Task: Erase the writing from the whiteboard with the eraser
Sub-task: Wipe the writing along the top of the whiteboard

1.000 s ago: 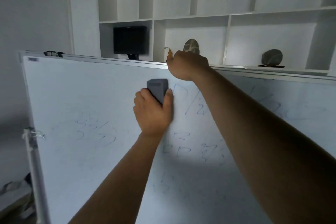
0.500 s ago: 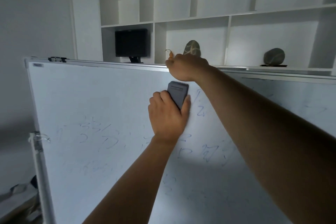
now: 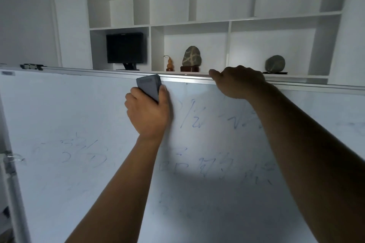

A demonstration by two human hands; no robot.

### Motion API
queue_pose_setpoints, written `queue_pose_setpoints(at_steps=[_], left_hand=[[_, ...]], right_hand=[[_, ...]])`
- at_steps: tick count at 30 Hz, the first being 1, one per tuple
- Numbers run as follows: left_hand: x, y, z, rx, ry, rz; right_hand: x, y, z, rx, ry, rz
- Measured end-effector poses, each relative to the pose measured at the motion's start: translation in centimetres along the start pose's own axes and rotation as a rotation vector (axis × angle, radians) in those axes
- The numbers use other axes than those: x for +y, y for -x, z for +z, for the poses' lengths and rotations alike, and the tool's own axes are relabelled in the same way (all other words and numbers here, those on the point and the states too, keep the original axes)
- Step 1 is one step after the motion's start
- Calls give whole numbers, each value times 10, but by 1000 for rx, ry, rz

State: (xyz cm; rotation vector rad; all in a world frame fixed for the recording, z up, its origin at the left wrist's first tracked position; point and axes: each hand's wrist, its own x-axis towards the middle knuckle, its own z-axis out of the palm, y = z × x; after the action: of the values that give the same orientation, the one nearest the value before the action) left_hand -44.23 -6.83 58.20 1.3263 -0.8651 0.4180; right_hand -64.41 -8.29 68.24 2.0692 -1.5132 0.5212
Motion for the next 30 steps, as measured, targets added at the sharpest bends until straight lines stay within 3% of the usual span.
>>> queue_pose_setpoints(at_steps=[5, 10, 16, 21, 26, 30], left_hand=[[26, 55, 23, -75, -59, 261], [28, 78, 29, -121, -75, 352], [2, 38, 14, -49, -5, 56], [7, 29, 15, -33, 42, -56], [45, 53, 25, -89, -47, 215], [48, 70, 29, -139, -77, 306]], right_hand=[[-6, -7, 8, 23, -31, 40], [3, 3, 5, 66, -37, -13], [0, 0, 8, 89, 12, -14], [-2, -2, 11, 104, 44, 17], [-3, -1, 10, 118, 47, 21], [-1, 11, 2, 129, 68, -85]])
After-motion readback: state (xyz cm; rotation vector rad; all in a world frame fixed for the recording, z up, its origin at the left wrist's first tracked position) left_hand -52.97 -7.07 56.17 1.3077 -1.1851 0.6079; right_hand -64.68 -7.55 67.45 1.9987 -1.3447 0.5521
